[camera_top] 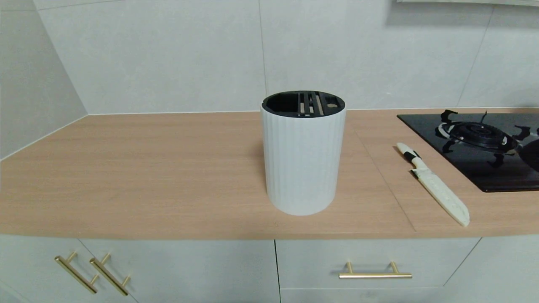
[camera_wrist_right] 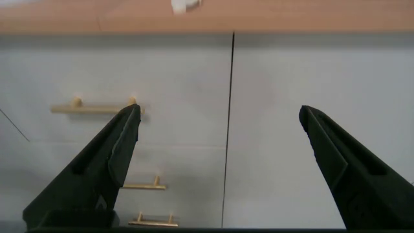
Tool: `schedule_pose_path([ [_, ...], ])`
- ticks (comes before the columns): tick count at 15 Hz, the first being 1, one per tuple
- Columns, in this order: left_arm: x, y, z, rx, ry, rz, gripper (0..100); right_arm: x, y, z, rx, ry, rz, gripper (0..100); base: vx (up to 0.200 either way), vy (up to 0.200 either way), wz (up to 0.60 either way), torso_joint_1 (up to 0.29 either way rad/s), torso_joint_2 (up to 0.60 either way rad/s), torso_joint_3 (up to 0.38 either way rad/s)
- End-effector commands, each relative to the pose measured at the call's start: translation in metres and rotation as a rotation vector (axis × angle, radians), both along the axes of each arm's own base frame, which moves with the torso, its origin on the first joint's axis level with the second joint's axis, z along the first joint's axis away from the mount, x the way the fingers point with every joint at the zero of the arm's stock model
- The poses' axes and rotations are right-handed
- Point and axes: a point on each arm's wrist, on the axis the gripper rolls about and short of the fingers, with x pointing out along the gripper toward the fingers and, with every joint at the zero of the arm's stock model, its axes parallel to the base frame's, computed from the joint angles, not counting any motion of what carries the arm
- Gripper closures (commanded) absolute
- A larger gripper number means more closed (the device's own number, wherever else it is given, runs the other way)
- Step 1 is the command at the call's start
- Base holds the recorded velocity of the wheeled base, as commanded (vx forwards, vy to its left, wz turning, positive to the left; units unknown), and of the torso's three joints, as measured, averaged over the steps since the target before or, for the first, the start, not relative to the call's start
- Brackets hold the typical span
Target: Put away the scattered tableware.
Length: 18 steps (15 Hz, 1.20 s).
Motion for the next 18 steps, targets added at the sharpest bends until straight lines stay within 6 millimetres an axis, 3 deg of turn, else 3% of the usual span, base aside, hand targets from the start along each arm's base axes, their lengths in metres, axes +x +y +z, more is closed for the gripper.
schedule_pose_path([
  [1, 0.0000, 0.0000, 0.0000, 0.000, 0.000, 0.000, 0, 0.0001, 0.0000, 0.0001, 0.000, 0.000, 0.001, 0, 0.000, 0.000, 0.00, 0.207, -0.48, -0.276],
  [18, 0.0000, 0.0000, 0.0000, -0.001, 0.000, 0.000, 0, 0.0001, 0.0000, 0.0001, 0.000, 0.000, 0.001, 0, 0.000, 0.000, 0.00, 0.246, -0.54, -0.298],
])
